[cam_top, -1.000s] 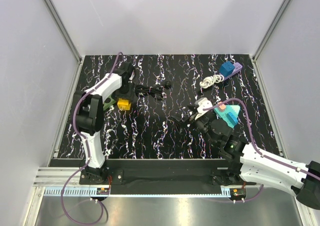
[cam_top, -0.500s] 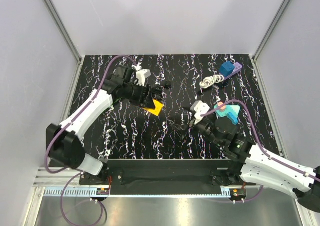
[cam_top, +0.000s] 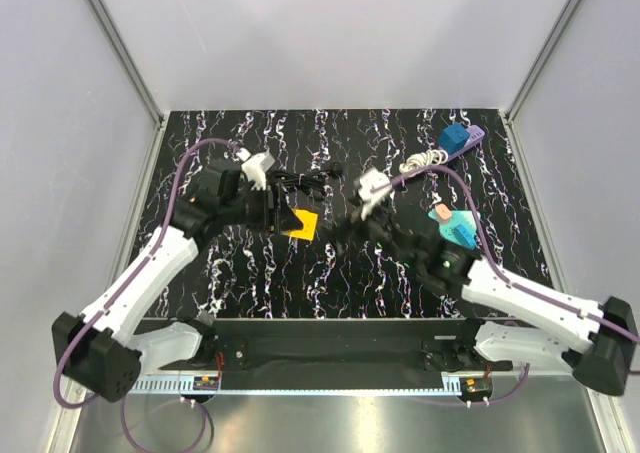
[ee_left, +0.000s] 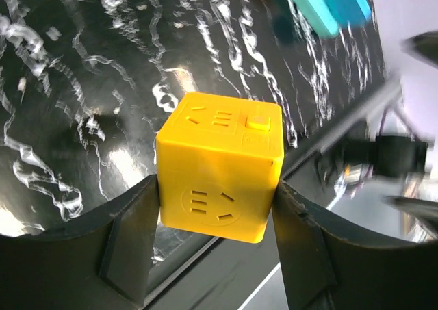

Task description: Insert the plug

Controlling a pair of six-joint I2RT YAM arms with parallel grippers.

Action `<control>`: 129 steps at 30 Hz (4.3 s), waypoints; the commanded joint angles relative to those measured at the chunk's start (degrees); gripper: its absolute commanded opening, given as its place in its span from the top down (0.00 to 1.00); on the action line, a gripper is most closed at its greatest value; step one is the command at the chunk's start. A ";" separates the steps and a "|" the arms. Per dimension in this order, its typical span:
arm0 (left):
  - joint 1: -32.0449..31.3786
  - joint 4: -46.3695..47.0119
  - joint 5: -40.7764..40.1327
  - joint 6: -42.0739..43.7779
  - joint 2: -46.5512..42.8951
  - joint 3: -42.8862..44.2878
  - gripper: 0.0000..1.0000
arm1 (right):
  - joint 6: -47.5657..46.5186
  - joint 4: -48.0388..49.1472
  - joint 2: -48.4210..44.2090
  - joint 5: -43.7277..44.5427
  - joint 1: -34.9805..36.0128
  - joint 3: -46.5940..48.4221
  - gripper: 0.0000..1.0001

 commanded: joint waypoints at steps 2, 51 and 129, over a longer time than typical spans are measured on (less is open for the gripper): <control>0.06 18.07 -8.10 -21.26 -7.37 -8.23 1.00 | 16.94 -5.64 9.27 2.58 0.46 13.00 0.00; -0.82 20.20 -14.35 -38.01 -13.53 -9.30 1.00 | 6.67 21.07 25.19 8.01 4.24 10.82 0.00; 2.69 13.08 41.12 -0.83 -13.44 -2.97 0.28 | 34.18 32.23 16.14 -69.51 -9.03 7.57 1.00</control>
